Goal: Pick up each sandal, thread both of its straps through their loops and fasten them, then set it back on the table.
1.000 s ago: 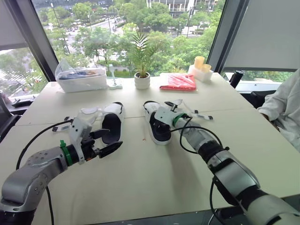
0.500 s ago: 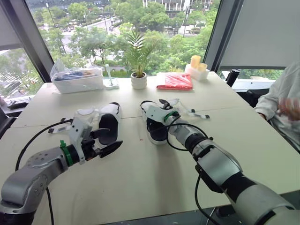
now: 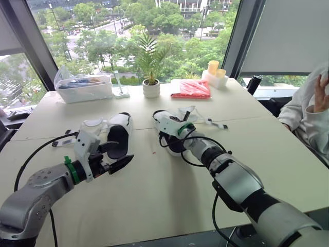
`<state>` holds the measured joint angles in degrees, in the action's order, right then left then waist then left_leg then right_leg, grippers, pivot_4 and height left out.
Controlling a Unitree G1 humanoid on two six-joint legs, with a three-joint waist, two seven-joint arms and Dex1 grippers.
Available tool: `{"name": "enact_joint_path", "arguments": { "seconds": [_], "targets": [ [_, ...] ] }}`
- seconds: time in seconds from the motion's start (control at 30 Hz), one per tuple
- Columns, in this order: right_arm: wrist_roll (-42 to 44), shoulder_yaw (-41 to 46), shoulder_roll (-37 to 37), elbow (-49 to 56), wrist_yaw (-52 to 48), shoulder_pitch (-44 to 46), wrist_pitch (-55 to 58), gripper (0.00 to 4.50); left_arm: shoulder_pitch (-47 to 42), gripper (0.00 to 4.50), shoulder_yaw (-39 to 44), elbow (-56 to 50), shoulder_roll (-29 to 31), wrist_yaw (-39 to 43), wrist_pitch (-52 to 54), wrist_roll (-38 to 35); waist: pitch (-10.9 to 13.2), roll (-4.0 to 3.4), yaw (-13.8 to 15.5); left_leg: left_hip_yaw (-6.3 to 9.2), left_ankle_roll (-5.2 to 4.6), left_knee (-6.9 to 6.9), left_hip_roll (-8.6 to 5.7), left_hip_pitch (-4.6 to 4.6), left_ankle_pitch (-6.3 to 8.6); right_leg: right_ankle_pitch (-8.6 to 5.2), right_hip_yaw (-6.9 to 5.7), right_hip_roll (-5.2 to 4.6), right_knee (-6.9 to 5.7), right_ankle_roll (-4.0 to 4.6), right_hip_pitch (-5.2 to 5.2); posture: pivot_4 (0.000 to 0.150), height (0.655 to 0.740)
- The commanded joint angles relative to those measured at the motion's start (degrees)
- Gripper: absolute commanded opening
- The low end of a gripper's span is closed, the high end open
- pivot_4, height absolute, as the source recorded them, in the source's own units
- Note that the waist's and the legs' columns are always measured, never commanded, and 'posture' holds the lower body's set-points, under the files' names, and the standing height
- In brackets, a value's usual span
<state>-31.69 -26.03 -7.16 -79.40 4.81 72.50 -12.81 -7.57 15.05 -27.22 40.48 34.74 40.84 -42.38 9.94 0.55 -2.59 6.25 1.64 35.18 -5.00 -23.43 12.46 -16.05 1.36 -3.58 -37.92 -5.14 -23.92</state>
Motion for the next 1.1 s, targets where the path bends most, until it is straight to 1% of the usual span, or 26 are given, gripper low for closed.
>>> {"name": "enact_joint_path", "arguments": {
  "seconds": [0.03, 0.13, 0.2, 0.33, 0.43, 0.53, 0.63, 0.77, 0.9, 1.07, 1.1],
  "targets": [
    [-0.8, -0.29, -3.77, 4.31, -2.34, 2.09, -8.83, 0.06, -1.13, 4.5, 1.2, -1.04, -0.11, 0.14, -0.58, -0.83, 0.0, 0.0, 0.08, 0.0, 0.0, 0.0, 0.0, 0.0, 0.0, 0.0, 0.0, 0.0, -0.02, 0.0, -0.01, 0.15, 0.74],
    [-1.78, -1.56, -8.79, 8.06, -6.02, -0.91, -19.45, 0.06, -1.73, 4.5, 0.46, -0.17, -0.37, 0.67, -0.76, -0.79, 0.0, 0.0, 0.16, -0.01, 0.01, 0.02, -0.02, -0.01, -0.01, 0.0, 0.0, -0.01, -0.02, 0.0, 0.01, 0.15, 0.74],
    [-0.55, -1.72, -14.19, 13.16, -11.5, -4.43, -30.13, 0.06, -2.54, 4.5, -0.6, 0.87, -0.67, 1.38, -1.0, -0.43, -0.01, 0.01, 0.24, 0.0, 0.01, 0.03, -0.03, -0.01, -0.01, 0.0, 0.0, 0.0, -0.02, 0.0, 0.02, 0.15, 0.74],
    [3.0, -1.72, -22.25, 21.61, -20.87, -9.2, -45.22, 0.06, -4.45, 4.5, -2.6, 2.89, -1.45, 2.73, -1.57, 0.43, 0.0, 0.02, 0.05, -0.01, -0.01, 0.05, -0.03, -0.01, 0.0, 0.0, 0.0, 0.0, -0.01, -0.01, 0.07, 0.15, 0.74],
    [6.21, -1.98, -25.82, 25.62, -27.01, -11.72, -53.38, 0.06, -5.96, 4.5, -3.89, 4.34, -2.08, 3.63, -2.01, 1.19, 0.01, 0.03, -0.23, -0.07, -0.02, 0.07, 0.01, 0.0, -0.01, 0.0, 0.02, 0.03, -0.02, -0.01, 0.07, 0.15, 0.74],
    [7.34, -3.61, -28.45, 28.12, -31.16, -13.82, -60.24, 0.06, -7.15, 4.5, -4.95, 5.43, -2.49, 4.6, -2.42, 1.81, 0.01, 0.03, -0.47, -0.12, -0.04, 0.08, 0.08, 0.06, 0.0, 0.0, 0.05, 0.07, -0.08, -0.01, 0.07, 0.15, 0.74],
    [4.56, -5.77, -30.28, 28.65, -31.72, -14.96, -68.79, 0.06, -7.83, 4.5, -5.59, 6.32, -2.73, 5.48, -2.86, 2.3, 0.01, 0.04, -0.33, -0.11, -0.04, 0.08, 0.11, 0.12, 0.0, 0.0, 0.05, 0.09, -0.09, -0.01, 0.14, 0.15, 0.74],
    [5.35, -7.45, -29.73, 27.13, -32.05, -14.84, -73.31, 0.06, -8.1, 4.5, -5.95, 6.38, -3.19, 6.16, -2.87, 2.7, 0.01, 0.04, 0.06, -0.12, -0.01, 0.15, 0.09, 0.13, -0.02, 0.0, 0.07, 0.08, -0.08, 0.0, 0.17, 0.15, 0.74],
    [2.5, -7.57, -28.43, 24.23, -31.51, -13.99, -73.89, 0.06, -7.86, 4.5, -6.52, 5.99, -3.35, 6.82, -2.76, 3.18, 0.01, 0.04, 0.17, -0.1, 0.0, 0.18, 0.09, 0.16, -0.02, 0.0, 0.06, 0.08, -0.08, 0.0, 0.24, 0.15, 0.74],
    [-0.52, -7.2, -27.34, 22.11, -30.17, -13.02, -74.88, 0.06, -5.76, 4.5, -7.91, 4.99, -1.67, 9.38, -2.82, 4.13, 0.01, 0.04, 0.1, -0.1, 0.02, 0.18, 0.09, 0.18, -0.03, -0.01, 0.07, 0.09, -0.08, 0.01, 0.25, 0.15, 0.74],
    [-0.96, -7.09, -27.2, 21.98, -29.82, -12.89, -74.97, 0.33, -5.44, 4.5, -8.41, 5.13, -1.24, 10.09, -3.29, 4.85, 0.01, 0.04, 0.11, -0.09, 0.02, 0.18, 0.09, 0.18, -0.04, -0.01, 0.07, 0.09, -0.08, 0.01, 0.25, 0.15, 0.74]
  ]
}}
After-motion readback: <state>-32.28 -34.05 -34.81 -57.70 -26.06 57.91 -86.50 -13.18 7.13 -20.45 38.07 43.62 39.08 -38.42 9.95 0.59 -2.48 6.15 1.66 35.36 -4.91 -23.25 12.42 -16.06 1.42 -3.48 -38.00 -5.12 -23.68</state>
